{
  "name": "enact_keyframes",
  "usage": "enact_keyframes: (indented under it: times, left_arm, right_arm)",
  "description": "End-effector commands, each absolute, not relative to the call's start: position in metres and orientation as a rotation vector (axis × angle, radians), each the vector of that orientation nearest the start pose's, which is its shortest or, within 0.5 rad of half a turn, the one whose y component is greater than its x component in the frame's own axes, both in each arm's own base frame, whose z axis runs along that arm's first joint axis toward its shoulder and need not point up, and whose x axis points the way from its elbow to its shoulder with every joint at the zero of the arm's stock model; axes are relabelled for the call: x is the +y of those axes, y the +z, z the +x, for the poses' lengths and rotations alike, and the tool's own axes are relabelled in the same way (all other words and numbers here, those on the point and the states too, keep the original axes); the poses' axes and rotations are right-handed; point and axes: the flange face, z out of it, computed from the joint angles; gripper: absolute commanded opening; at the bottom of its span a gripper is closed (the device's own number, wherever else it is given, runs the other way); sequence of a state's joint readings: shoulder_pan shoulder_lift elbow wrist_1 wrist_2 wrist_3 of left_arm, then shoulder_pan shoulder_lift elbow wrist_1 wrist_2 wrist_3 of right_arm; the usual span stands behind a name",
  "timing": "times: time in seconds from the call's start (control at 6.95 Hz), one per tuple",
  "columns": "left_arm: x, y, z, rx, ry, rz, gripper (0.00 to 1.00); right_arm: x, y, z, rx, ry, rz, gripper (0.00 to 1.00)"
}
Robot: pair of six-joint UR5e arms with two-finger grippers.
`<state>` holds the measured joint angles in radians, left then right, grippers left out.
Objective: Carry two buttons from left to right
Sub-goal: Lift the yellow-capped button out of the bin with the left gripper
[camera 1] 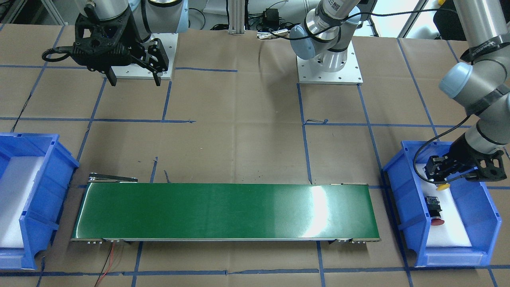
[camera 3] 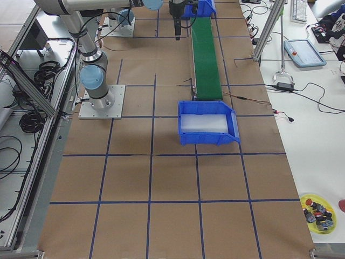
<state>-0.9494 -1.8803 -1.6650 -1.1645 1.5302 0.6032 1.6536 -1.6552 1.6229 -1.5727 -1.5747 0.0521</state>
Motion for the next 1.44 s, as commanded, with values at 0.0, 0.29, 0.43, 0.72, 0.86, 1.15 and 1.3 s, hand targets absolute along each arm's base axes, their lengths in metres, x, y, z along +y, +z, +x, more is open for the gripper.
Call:
enact_keyframes:
  times: [0.0, 0.29, 0.43, 0.72, 0.86, 1.15, 1.3]
  left_arm:
    - [-0.584, 0.393, 0.244, 3.197, 0.06, -0.016, 0.1]
    - [-0.612, 0.419, 0.209, 3.161, 0.057, 0.101, 0.1]
    - [-0.629, 0.418, 0.16, 3.123, 0.063, 0.196, 0.1]
    - [-0.647, 0.418, 0.051, 3.123, 0.051, 0.071, 0.1]
    - [-0.652, 0.414, -0.001, 3.118, 0.042, 0.072, 0.1]
    - [-0.657, 0.391, -0.075, 3.125, 0.032, 0.039, 0.1]
    - [-0.66, 0.366, -0.098, 3.125, 0.071, 0.07, 0.1]
  right_arm:
    - [-0.447, 0.503, 0.17, 3.143, -0.056, -0.048, 1.0]
    - [-0.447, 0.502, 0.17, 3.143, -0.053, -0.048, 1.0]
    - [-0.447, 0.503, 0.17, 3.143, -0.056, -0.048, 1.0]
    - [-0.447, 0.502, 0.17, 3.143, -0.053, -0.048, 1.0]
    - [-0.447, 0.502, 0.17, 3.143, -0.053, -0.048, 1.0]
    - [-0.447, 0.502, 0.17, 3.143, -0.053, -0.048, 1.0]
    - [-0.447, 0.502, 0.17, 3.143, -0.053, -0.048, 1.0]
